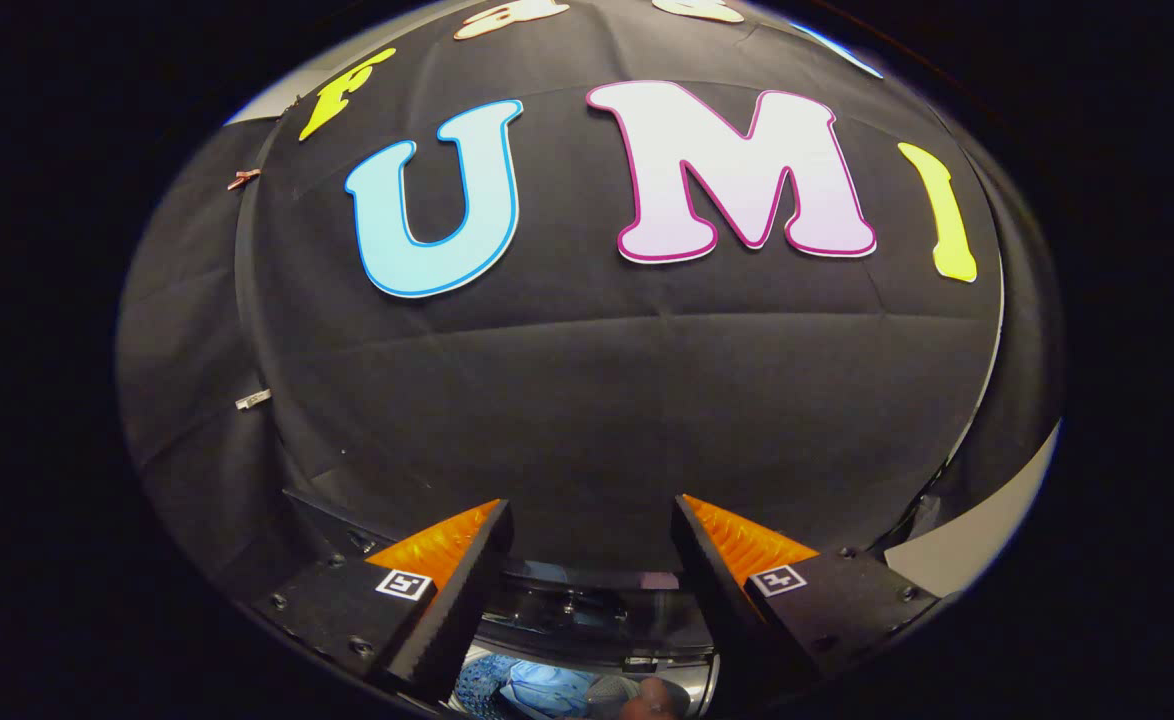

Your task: Put the clothes into the washing machine and then close the washing machine lid.

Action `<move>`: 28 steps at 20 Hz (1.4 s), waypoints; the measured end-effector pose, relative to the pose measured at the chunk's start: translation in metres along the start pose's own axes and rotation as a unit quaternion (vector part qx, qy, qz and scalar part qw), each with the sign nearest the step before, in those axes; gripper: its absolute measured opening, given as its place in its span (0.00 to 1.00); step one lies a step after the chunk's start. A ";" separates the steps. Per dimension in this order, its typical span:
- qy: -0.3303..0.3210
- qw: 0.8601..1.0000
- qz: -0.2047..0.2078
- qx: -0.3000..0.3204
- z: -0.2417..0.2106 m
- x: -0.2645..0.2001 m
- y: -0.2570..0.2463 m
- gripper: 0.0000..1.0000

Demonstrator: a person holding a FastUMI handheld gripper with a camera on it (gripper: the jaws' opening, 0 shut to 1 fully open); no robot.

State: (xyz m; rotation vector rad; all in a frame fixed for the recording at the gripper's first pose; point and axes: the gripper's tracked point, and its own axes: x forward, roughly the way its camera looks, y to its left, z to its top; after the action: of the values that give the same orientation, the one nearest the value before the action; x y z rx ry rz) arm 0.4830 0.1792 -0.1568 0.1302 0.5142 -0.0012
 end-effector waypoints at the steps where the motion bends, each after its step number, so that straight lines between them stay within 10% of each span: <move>1: 0.002 1.000 0.001 -0.005 -0.001 0.001 0.000 1.00; 28: 0.083 0.996 -0.003 -0.015 -0.101 -0.149 0.019 0.99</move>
State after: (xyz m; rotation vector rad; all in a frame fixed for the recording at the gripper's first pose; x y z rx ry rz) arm 0.3042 0.2055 -0.1679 0.0998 0.6810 0.0126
